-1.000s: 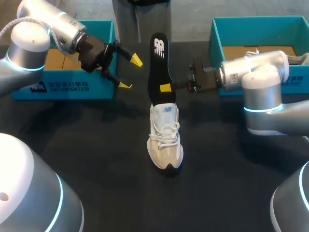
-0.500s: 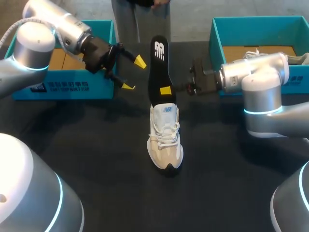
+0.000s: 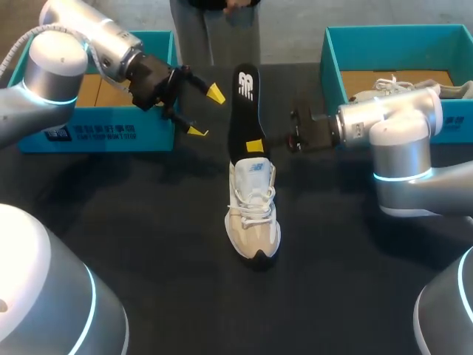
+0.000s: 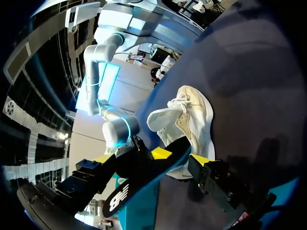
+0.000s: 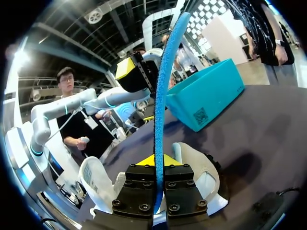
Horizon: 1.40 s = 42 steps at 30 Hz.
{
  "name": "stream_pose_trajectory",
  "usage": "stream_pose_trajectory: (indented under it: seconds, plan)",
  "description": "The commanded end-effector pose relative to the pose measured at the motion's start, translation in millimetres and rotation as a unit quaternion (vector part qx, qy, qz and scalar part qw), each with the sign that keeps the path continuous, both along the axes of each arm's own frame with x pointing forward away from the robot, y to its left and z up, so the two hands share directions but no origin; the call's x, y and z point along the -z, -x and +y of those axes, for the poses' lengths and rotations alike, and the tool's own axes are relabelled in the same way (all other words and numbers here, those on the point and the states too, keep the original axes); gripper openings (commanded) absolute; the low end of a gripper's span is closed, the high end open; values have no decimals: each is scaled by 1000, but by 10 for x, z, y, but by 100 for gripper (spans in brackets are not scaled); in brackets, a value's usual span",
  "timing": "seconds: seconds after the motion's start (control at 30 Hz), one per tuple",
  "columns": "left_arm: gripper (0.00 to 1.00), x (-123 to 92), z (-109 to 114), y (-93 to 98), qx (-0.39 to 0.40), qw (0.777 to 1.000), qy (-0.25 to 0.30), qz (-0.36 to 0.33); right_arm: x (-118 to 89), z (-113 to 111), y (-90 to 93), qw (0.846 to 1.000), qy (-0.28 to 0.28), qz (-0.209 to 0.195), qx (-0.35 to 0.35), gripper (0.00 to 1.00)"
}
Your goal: Take the shoe out of the shoebox, open the shoe tongue, remove and reinsert the insole, then place the shoe into the shoebox
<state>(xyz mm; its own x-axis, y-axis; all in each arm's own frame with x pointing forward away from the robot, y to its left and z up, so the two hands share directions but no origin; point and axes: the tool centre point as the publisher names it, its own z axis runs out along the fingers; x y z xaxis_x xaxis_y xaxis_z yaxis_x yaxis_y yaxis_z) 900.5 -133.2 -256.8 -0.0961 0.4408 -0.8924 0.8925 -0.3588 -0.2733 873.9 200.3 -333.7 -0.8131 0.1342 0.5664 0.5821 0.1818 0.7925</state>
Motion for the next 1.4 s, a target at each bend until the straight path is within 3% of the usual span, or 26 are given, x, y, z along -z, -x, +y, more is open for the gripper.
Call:
stream_pose_trajectory:
  seconds: [0.03,0.9,1.0,1.2,1.4]
  plan:
    - [100,11,-17,-27,4,1000,1,1,16,7,60,1000,4,0,5,0]
    - [100,13,-46,-3,8,1000,4,3,202,-19,272,999,16,29,7,0]
    - [100,15,-45,0,8,1000,5,4,174,-26,254,999,18,24,9,14]
    - [100,13,-44,-3,8,1000,7,3,112,-24,215,1000,22,15,9,24]
    - [100,14,-38,-9,8,1000,8,4,42,-17,174,1000,25,4,10,23]
